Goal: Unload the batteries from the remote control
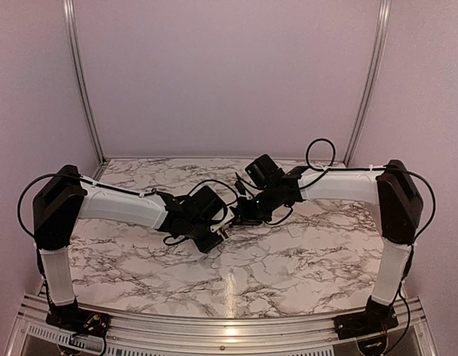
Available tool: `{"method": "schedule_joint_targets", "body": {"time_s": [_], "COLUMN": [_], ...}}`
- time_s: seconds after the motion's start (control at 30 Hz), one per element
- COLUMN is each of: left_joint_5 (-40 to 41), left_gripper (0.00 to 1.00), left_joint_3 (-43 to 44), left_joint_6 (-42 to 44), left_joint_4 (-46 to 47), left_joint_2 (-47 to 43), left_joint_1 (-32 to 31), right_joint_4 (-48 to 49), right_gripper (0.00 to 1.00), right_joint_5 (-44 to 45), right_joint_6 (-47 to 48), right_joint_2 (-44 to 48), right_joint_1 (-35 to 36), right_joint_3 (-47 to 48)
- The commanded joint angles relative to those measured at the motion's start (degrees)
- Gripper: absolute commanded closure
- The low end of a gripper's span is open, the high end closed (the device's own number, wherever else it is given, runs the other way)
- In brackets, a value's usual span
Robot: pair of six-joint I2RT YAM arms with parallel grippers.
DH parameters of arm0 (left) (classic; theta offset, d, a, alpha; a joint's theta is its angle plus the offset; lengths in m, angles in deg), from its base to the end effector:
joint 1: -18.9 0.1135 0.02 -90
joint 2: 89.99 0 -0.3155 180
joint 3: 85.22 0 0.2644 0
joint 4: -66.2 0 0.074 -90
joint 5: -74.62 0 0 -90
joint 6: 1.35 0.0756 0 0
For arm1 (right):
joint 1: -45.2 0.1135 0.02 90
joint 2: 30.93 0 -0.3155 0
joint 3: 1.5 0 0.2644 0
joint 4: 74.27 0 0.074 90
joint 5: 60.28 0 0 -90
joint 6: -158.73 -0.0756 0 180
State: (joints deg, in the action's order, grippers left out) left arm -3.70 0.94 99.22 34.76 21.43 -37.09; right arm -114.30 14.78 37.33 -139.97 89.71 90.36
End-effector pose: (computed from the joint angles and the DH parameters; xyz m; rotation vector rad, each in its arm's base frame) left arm 0.2675 -0.3691 0.1707 1.3232 2.1569 -0.0534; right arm 0.3109 0.3330 0.2100 -0.4181 2.7120 0.7797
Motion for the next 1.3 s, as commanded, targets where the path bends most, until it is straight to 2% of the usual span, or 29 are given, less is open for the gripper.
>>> {"method": "schedule_joint_targets", "body": {"time_s": [0.0,0.3,0.5,0.67,0.83,1.0,1.27], "left_joint_5": [-5.3,-10.89,-14.73,-18.08,-17.82,-16.43,-14.99], "left_gripper": [1.0,1.0,1.0,1.0,1.0,1.0,1.0], "left_joint_3": [0.74,1.23,-2.61,-7.58,-6.31,-10.12,-17.52], "left_joint_6": [-9.98,-18.39,-26.06,-32.02,-28.64,-26.17,-16.77], "left_joint_4": [14.7,15.31,19.93,26.57,22.11,23.77,27.53], "left_joint_2": [-2.2,-3.93,-7.95,-11.58,-11.58,-13.74,-19.85], "left_joint_1": [1.12,3.17,6.06,9.55,10.2,10.2,9.32], "right_joint_4": [-2.71,-0.47,3.35,6.93,8.58,6.11,2.35], "right_gripper": [1.0,1.0,1.0,1.0,1.0,1.0,1.0], "right_joint_5": [10.09,23.38,30.02,33.62,32.41,28.52,25.71], "right_joint_6": [4.66,7.73,10.37,14.37,11.53,10.17,12.47], "right_joint_2": [-9.67,-9.78,-2.5,2.79,6.64,8.7,14.69], "right_joint_1": [9.23,13.79,14.6,18.34,18.02,11.61,5.34], "right_joint_3": [-2.06,-7.95,-13.24,-16.5,-19.25,-15.75,-11.69]}}
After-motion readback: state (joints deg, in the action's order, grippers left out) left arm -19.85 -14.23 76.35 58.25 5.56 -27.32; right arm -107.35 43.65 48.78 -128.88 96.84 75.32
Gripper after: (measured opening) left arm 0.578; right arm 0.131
